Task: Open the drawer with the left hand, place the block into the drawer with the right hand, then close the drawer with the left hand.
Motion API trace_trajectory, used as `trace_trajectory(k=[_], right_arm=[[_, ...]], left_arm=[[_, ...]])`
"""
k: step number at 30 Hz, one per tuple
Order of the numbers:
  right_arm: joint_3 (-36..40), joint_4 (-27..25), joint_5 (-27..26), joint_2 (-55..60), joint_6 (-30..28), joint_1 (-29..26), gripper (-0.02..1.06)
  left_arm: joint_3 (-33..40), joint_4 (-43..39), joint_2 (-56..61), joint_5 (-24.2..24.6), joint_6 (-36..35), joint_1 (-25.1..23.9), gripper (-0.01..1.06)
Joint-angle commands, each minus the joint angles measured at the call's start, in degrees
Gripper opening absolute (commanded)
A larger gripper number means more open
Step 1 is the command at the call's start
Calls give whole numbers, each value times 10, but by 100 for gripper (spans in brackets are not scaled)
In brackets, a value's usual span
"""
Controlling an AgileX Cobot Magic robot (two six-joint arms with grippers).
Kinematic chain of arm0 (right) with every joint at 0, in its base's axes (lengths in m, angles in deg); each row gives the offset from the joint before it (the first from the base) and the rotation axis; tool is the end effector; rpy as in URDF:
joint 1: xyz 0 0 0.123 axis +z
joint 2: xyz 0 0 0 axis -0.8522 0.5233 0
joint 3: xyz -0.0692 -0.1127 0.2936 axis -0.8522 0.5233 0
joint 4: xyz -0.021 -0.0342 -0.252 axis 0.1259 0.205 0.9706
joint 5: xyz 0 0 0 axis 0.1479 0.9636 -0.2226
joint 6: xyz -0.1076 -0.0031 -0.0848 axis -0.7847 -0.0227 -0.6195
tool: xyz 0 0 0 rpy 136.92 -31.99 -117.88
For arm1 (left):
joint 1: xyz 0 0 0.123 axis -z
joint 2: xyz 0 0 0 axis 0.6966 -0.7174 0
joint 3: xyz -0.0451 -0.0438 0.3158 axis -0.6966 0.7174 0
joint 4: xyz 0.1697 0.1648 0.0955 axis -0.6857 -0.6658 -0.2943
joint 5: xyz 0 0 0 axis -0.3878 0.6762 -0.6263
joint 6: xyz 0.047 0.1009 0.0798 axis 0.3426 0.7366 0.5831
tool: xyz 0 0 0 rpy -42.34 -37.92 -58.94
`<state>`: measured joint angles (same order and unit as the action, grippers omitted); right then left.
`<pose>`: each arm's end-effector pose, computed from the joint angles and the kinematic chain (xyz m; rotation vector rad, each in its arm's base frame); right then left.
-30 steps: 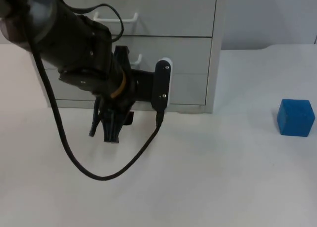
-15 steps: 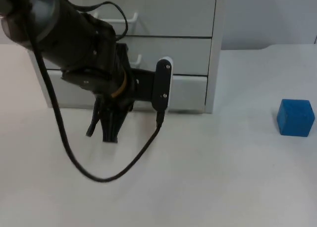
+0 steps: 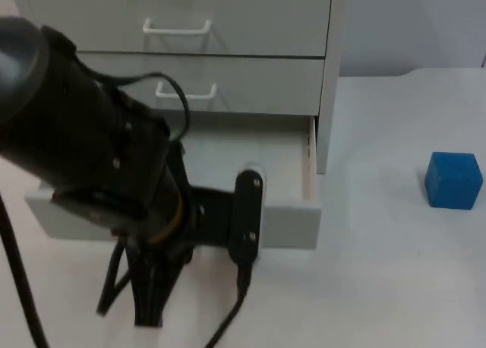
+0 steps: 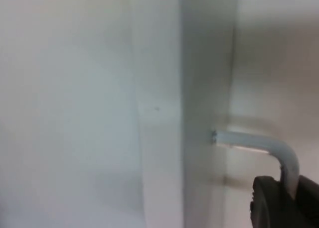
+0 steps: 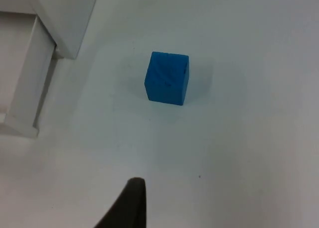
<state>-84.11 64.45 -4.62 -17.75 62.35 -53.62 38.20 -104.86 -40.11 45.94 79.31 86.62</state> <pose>0.1392 0.0169 0.2821 -0.0997 2.3130 0.0941 0.2797 -0.1996 0.0700 2.0141 1.9288 0.4756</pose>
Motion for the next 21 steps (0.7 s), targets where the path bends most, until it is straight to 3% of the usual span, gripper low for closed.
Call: trace_trajectory(k=[1,10,14,21], right_arm=[[1,2,-9,0,-5,-4,105],[1,2,-6,0,-5,-4,105],[1,2,-6,0,-5,-4,105],[1,2,-5,0,-5,-4,105]], left_arm=[[19,57,0,-8,-19,21,0],[21,95,0,0,-3,36,0],[21,100,0,17,65,36,0],[21,115,0,16,94,35,0]])
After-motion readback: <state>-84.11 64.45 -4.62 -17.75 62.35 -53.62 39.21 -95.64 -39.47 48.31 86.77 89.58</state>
